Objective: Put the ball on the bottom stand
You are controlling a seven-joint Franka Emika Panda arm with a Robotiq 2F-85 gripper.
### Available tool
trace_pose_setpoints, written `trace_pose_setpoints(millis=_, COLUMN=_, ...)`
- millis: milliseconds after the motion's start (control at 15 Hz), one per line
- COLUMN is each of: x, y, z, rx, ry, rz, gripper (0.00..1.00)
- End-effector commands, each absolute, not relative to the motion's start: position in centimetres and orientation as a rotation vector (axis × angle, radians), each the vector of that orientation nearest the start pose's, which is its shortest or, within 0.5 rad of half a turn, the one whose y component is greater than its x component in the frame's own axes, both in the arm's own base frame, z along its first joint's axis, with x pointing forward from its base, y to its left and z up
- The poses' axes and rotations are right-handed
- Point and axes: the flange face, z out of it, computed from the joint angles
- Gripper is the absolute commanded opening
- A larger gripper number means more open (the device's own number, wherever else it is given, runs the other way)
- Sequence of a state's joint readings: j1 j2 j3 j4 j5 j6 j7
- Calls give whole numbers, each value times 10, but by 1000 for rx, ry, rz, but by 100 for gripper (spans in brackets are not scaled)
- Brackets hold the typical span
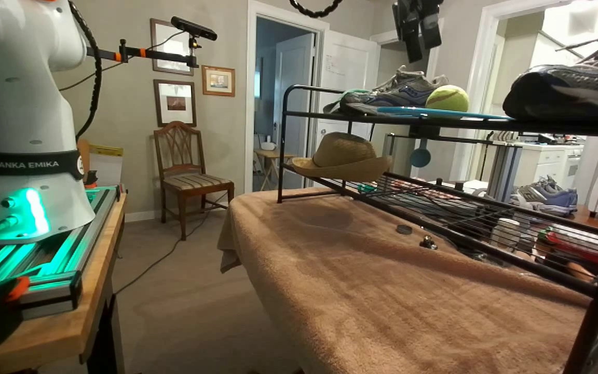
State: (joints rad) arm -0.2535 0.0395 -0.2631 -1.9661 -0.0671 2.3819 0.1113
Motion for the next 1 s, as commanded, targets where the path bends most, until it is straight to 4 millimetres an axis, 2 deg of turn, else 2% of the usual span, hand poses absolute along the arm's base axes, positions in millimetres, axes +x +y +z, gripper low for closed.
trace_pose_setpoints(millis=0, x=541, y=-302, z=477, rx=-3086, ry=959, rz=-629, gripper=100)
trace_pose_setpoints(millis=200, x=546, y=-305, z=466, rx=-3088, ry=939, rz=-614, gripper=100)
trace_pose_setpoints(millis=467, x=546, y=-299, z=469, rx=-3062, ry=907, rz=-616, gripper=100)
trace_pose_setpoints(millis=933, x=549, y=-303, z=467, rx=-3067, ry=930, rz=-618, gripper=100)
